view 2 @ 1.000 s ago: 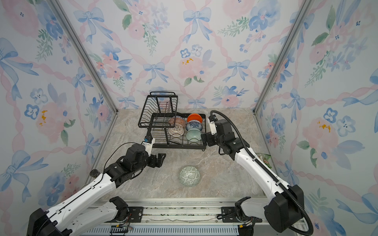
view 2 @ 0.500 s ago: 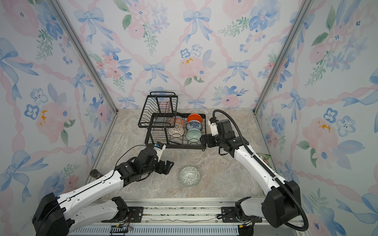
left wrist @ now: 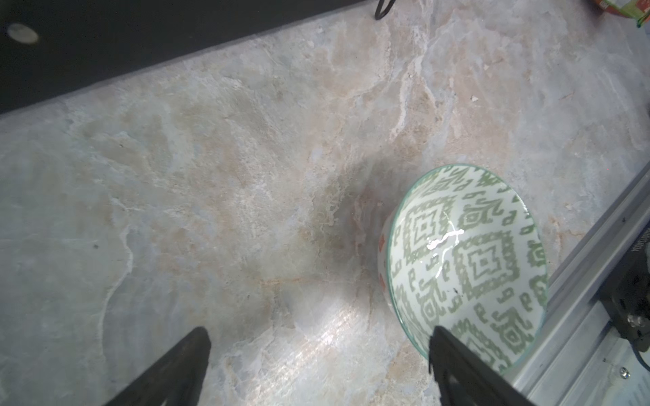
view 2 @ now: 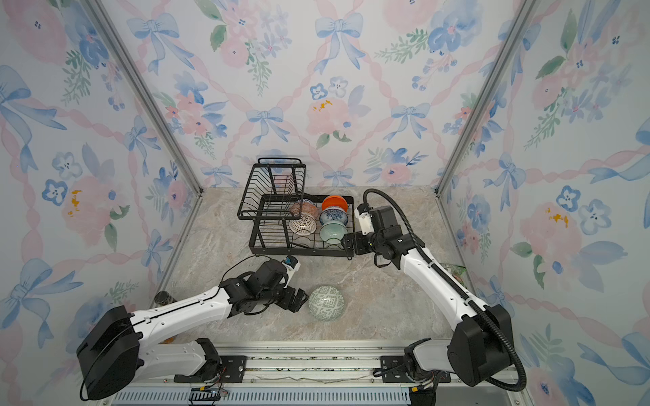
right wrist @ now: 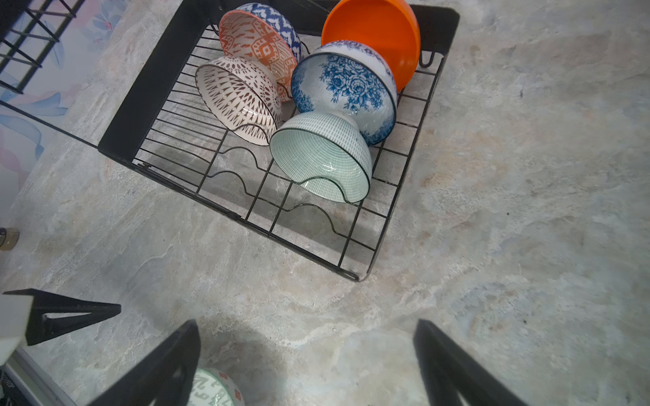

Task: Load the bowls into the dish rack
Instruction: 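Lower the left gripper onto the green-patterned bowl rim on the table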

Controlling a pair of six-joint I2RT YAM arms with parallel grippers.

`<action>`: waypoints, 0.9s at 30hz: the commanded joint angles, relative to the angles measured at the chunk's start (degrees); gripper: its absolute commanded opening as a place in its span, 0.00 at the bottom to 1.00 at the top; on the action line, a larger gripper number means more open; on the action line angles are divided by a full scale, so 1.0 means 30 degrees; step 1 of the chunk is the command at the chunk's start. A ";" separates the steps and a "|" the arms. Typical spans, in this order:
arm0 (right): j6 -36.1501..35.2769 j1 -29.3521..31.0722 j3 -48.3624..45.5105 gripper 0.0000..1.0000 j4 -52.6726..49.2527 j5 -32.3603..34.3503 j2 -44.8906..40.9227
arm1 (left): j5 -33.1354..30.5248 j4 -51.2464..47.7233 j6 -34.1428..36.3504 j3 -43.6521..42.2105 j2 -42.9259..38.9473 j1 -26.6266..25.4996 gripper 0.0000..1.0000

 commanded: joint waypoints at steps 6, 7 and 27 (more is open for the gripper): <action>0.0033 -0.0224 -0.0360 0.97 0.0188 -0.0544 0.0082 | 0.0924 0.0802 -0.0286 0.0986 0.1592 -0.0417 0.98; 0.0019 -0.0265 -0.0408 0.97 0.0236 -0.0616 0.0052 | 0.0965 0.0824 -0.0288 0.1109 0.1811 -0.0506 0.98; -0.0003 -0.0928 -0.1433 0.97 0.0704 -0.1039 -0.0609 | 0.1101 0.0884 -0.0369 0.3491 0.5553 -0.1367 0.75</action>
